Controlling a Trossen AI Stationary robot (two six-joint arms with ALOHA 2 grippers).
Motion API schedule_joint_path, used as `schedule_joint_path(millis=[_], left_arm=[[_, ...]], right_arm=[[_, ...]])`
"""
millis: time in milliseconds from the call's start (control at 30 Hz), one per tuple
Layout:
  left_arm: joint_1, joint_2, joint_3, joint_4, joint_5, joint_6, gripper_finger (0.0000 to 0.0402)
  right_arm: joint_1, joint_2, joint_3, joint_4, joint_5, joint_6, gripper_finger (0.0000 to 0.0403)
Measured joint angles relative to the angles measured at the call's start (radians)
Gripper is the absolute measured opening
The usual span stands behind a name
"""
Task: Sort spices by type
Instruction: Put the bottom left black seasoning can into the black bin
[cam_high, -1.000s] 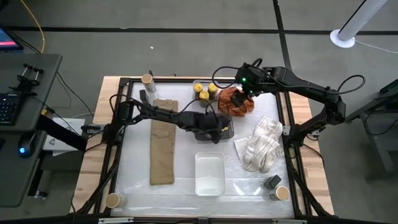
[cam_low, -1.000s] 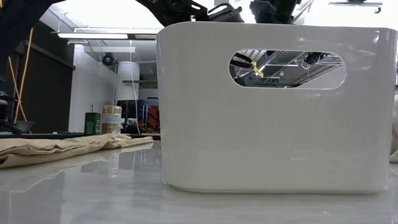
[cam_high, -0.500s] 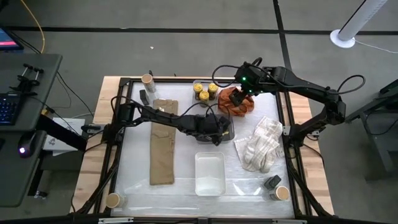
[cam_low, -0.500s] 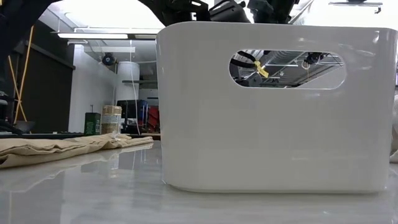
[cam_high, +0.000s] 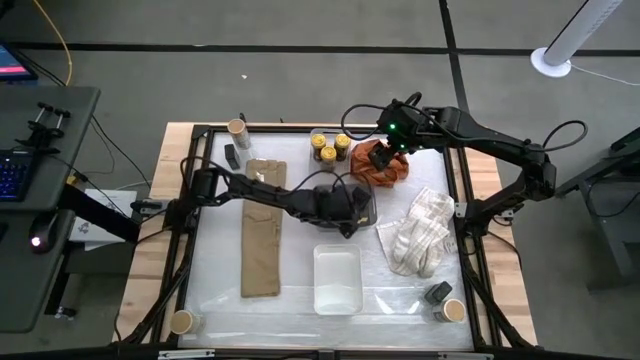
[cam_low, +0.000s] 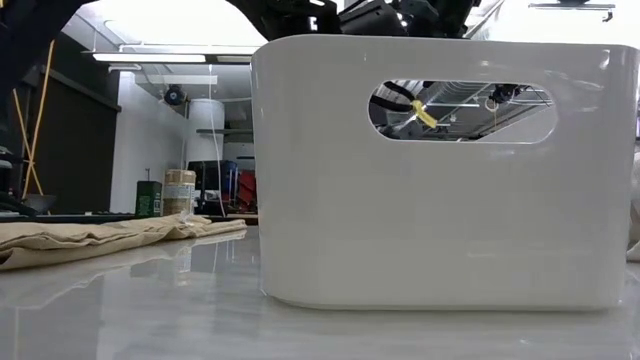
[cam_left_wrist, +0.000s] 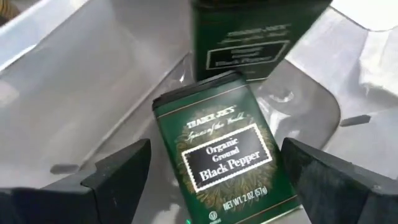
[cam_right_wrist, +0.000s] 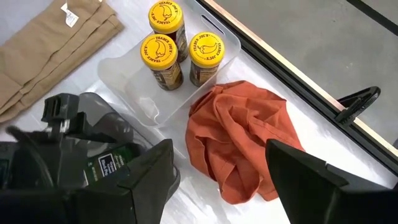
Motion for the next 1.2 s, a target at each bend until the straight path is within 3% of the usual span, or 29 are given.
schedule_joint_path(millis=[167, 333, 600, 733, 933, 1200], left_arm=[[-0.006, 0.002, -0.002, -0.009, -0.044, 0.088, 0.0348], [0.018, -0.020, -0.002, -0.102, 0.104, 0.046, 0.0348], [0.045, -0.031, -0.004, -0.133, 0.122, 0.117, 0.0346], [0.044, -0.031, -0.004, -0.161, 0.121, 0.204, 0.0317], [0.048, -0.053, -0.007, -0.180, 0.118, 0.253, 0.0223], [0.075, -0.168, -0.007, -0.181, 0.119, 0.306, 0.0217]], right_arm=[[0.000, 0.000, 0.000, 0.003, 0.000, -0.007, 0.0252], [0.000, 0.000, 0.000, 0.003, 0.000, -0.007, 0.0252], [-0.001, 0.000, 0.000, 0.015, 0.018, -0.008, 0.0252], [-0.005, 0.000, 0.000, 0.016, 0.019, -0.008, 0.0252], [-0.005, 0.000, 0.000, 0.019, 0.019, -0.011, 0.0252], [-0.005, 0.000, 0.000, 0.019, 0.019, -0.017, 0.0252]])
